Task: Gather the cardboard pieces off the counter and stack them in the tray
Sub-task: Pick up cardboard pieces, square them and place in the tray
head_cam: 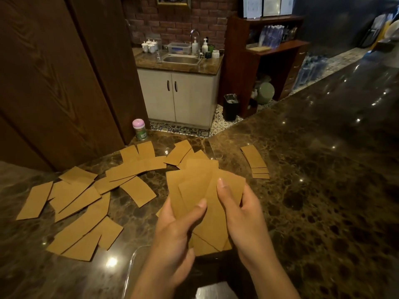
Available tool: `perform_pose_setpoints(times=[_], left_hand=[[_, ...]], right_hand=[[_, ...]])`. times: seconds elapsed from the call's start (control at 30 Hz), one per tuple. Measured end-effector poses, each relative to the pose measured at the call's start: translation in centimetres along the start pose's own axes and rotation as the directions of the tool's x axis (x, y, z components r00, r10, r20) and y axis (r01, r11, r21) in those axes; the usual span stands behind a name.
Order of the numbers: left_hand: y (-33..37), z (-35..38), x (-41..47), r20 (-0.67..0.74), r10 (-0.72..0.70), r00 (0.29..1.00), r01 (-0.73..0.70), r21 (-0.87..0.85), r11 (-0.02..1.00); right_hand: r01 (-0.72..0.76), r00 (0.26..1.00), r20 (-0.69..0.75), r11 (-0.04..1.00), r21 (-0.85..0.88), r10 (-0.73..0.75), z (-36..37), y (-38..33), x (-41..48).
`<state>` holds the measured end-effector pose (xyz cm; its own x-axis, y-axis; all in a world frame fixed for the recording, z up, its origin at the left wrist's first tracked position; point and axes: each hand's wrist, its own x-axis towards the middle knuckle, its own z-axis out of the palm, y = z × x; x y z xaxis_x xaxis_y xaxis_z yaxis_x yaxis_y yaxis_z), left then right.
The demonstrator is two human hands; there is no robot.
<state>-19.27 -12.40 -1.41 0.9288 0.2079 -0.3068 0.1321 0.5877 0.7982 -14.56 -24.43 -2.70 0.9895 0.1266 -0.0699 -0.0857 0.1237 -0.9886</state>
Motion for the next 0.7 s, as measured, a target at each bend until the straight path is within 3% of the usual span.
perform_pose_setpoints(times=[0.13, 0.3, 0.47, 0.53, 0.6, 0.67, 0.7], left_hand=[[0.5, 0.3, -0.3, -0.018, -0.007, 1.000, 0.006, -0.083, 0.997], [0.6, 0.4, -1.3, 0.073, -0.033, 0.997, 0.045, -0.155, 0.987], [0.5, 0.6, -1.9, 0.068, -0.043, 0.997, 0.048, -0.084, 0.995], [0.8, 0.6, -2.1, 0.088, -0.059, 0.994, 0.065, -0.075, 0.995], [1.0, 0.5, -2.2, 0.089, -0.078, 0.993, 0.085, -0.075, 0.994], [1.1, 0.2, -2.3, 0.059, -0.087, 0.994, 0.091, -0.073, 0.993], [1.1, 0.1, -2.2, 0.054, -0.087, 0.995, 0.091, -0.074, 0.993]], right_hand=[[-0.013, 0.986, 0.167, 1.000, -0.013, 0.015, -0.6, -0.5, -1.3], [0.072, 0.997, -0.026, 0.997, -0.024, -0.073, -1.8, -0.9, -1.7], [0.073, 0.997, -0.035, 0.996, -0.054, -0.075, -3.2, -1.4, -1.3], [0.186, 0.979, -0.069, 0.978, -0.092, -0.193, -3.7, -1.5, -1.3], [0.432, 0.898, 0.002, 0.880, -0.200, -0.440, -4.7, -1.9, -1.4], [0.675, 0.733, 0.272, 0.622, -0.396, -0.623, -5.8, -1.9, -1.3], [0.737, 0.668, 0.405, 0.480, -0.476, -0.624, -6.3, -1.8, -1.1]])
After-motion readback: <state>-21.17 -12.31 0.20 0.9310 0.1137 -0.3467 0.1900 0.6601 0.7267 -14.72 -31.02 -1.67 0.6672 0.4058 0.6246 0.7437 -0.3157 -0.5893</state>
